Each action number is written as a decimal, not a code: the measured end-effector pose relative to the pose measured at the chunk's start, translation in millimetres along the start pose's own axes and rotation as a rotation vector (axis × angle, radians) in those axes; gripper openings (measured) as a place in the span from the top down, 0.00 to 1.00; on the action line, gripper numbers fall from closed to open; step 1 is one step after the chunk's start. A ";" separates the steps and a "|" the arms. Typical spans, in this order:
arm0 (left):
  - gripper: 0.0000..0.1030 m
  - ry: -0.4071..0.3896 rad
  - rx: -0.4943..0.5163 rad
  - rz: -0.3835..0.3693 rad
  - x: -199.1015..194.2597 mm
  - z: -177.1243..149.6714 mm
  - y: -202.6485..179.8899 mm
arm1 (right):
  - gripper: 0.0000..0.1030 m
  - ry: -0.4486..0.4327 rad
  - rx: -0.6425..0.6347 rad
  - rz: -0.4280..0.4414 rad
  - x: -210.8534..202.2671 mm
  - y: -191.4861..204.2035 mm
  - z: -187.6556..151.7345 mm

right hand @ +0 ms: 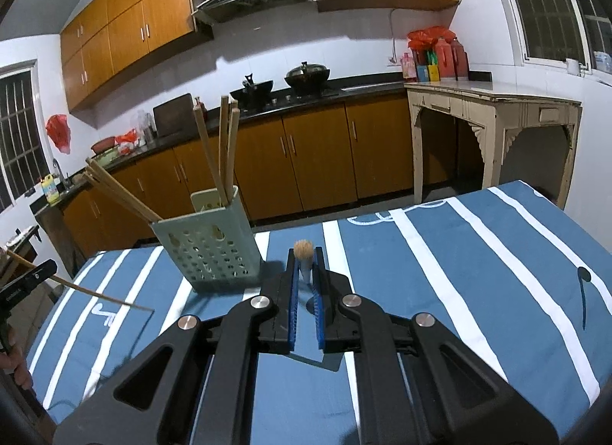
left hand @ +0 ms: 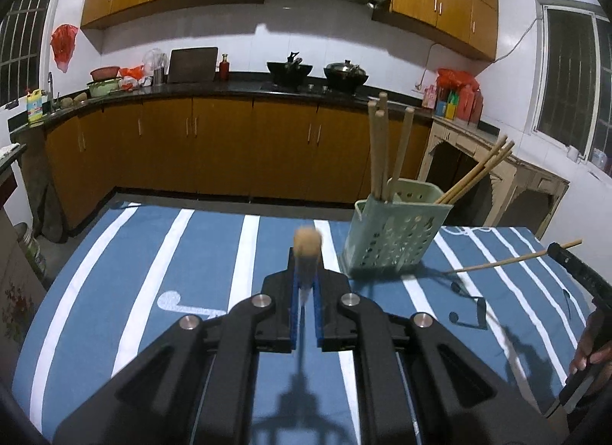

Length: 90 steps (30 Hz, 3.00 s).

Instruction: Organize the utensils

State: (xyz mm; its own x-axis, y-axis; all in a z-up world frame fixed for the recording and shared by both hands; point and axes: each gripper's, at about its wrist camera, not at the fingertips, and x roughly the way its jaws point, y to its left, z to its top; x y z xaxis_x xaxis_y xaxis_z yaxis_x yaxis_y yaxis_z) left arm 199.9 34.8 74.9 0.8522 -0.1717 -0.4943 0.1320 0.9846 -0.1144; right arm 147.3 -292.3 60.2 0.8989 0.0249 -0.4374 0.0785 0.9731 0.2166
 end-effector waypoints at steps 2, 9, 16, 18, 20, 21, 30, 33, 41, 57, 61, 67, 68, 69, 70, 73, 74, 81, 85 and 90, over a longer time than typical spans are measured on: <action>0.93 -0.005 0.004 -0.003 -1.0 1.7 -1.2 | 0.92 -0.005 0.004 0.005 -0.1 -0.4 2.3; 0.93 -0.023 0.016 -0.022 -5.3 11.4 -8.0 | 0.92 -0.043 0.006 0.035 -4.7 3.8 18.7; 0.93 -0.090 0.036 -0.067 -20.4 35.3 -22.3 | 0.92 -0.130 -0.023 0.096 -21.3 23.3 46.9; 0.93 -0.106 0.036 -0.079 -22.4 41.3 -25.8 | 0.92 -0.154 -0.032 0.118 -26.0 30.4 54.3; 0.93 -0.121 0.033 -0.092 -24.9 46.4 -29.8 | 0.92 -0.176 -0.031 0.140 -29.2 35.7 61.3; 0.93 -0.133 0.031 -0.100 -26.1 49.6 -32.7 | 0.92 -0.189 -0.030 0.152 -30.8 38.7 65.1; 0.93 -0.307 0.021 -0.147 -35.7 88.5 -65.6 | 0.92 -0.320 -0.041 0.217 -33.5 60.7 97.1; 0.93 -0.361 0.011 -0.151 -34.0 103.3 -75.2 | 0.92 -0.348 -0.032 0.220 -29.4 61.1 102.7; 0.93 -0.428 -0.024 -0.137 -8.4 131.3 -86.0 | 0.92 -0.401 -0.009 0.214 -9.0 56.5 114.1; 0.93 -0.366 -0.013 -0.107 49.9 125.6 -90.0 | 0.92 -0.344 -0.058 0.178 38.2 73.5 92.8; 0.93 -0.346 -0.009 -0.101 60.0 124.6 -89.8 | 0.92 -0.332 -0.062 0.176 40.8 73.5 90.3; 0.93 -0.320 -0.002 -0.095 64.5 122.3 -88.1 | 0.92 -0.304 -0.077 0.183 43.3 77.3 88.8; 0.93 -0.319 0.000 -0.095 63.8 121.2 -87.8 | 0.92 -0.303 -0.079 0.187 41.5 77.4 87.8; 0.91 -0.319 0.002 -0.093 62.4 120.8 -87.7 | 0.91 -0.301 -0.084 0.188 40.7 77.3 87.2; 0.90 -0.318 0.005 -0.091 61.0 120.7 -87.8 | 0.90 -0.300 -0.089 0.185 38.8 75.6 87.5; 0.87 -0.312 0.005 -0.081 56.8 118.3 -84.9 | 0.78 -0.305 -0.086 0.178 31.7 72.3 88.8; 0.86 -0.310 0.002 -0.078 54.3 118.1 -83.6 | 0.76 -0.308 -0.083 0.177 28.1 70.8 89.0; 0.83 -0.320 0.000 -0.057 33.8 113.9 -76.9 | 0.65 -0.328 -0.082 0.158 4.7 65.2 87.2; 0.81 -0.328 0.002 -0.048 19.5 110.1 -73.0 | 0.61 -0.329 -0.088 0.154 -9.3 63.9 82.0; 0.75 -0.328 0.008 -0.034 -1.2 101.3 -62.4 | 0.49 -0.313 -0.098 0.152 -23.7 62.7 71.5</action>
State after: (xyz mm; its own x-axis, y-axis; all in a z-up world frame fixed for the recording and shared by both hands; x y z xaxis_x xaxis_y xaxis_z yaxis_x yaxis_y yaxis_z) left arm 242.0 -23.2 170.0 0.9647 -0.1857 -0.1866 0.1655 0.9790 -0.1189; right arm 161.8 -248.3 146.6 0.9868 0.1139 -0.1148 -0.0939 0.9815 0.1670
